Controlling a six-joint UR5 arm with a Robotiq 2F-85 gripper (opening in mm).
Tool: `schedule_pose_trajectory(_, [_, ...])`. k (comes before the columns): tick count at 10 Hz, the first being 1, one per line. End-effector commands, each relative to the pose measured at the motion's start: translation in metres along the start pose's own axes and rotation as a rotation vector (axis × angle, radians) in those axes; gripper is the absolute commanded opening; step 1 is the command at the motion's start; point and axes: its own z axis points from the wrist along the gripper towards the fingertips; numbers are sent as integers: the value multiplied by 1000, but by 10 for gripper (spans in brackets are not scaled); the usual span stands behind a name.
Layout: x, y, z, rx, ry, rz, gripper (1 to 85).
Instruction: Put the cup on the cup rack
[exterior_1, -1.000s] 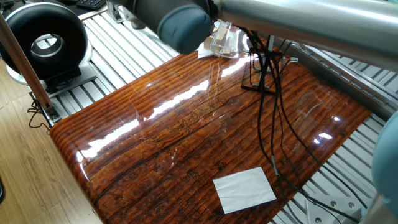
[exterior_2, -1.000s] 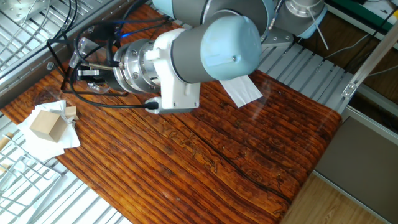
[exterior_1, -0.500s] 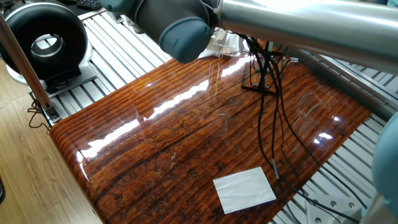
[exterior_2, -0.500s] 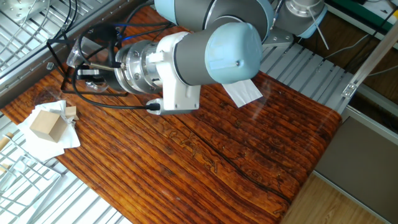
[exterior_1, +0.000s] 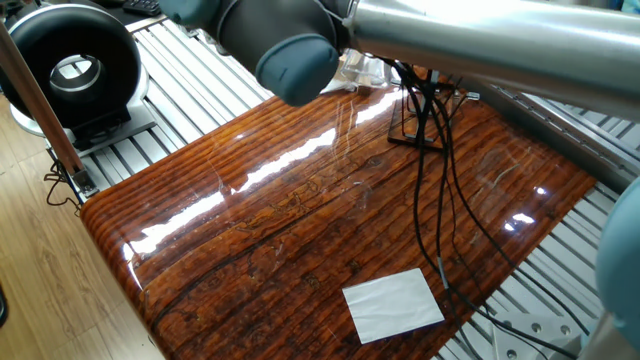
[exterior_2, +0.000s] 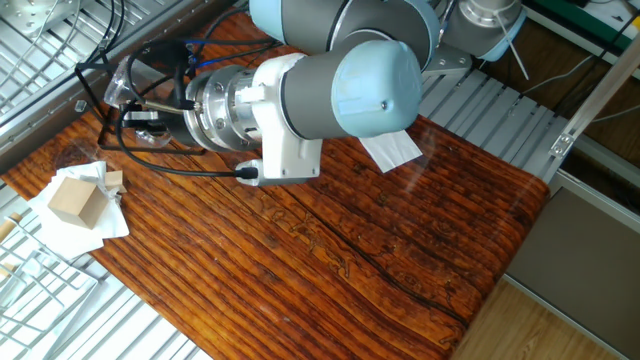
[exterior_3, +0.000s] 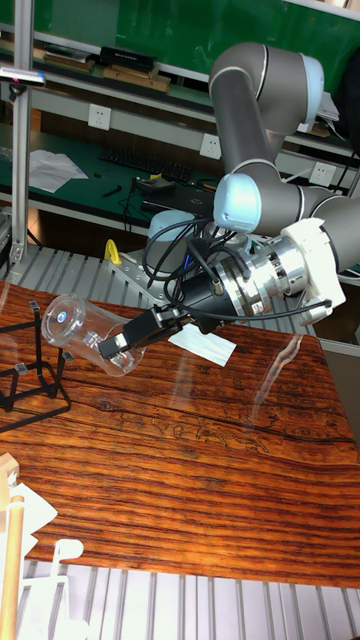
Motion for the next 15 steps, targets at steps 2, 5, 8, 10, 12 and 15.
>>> schedule_pose_trajectory(2, [10,-26,0,97,43,-61,10])
schedule_pose_trajectory(5, [9,-36,-1,136,47,-157,10])
schedule_pose_trajectory(8, [7,-53,-4,202,42,-161,10])
schedule_pose_trajectory(10, [1,-52,-4,200,21,-161,10])
schedule_pose_trajectory(12, [0,-57,-4,217,18,-163,10])
schedule_pose_trajectory(15, [2,-56,4,240,5,-145,10])
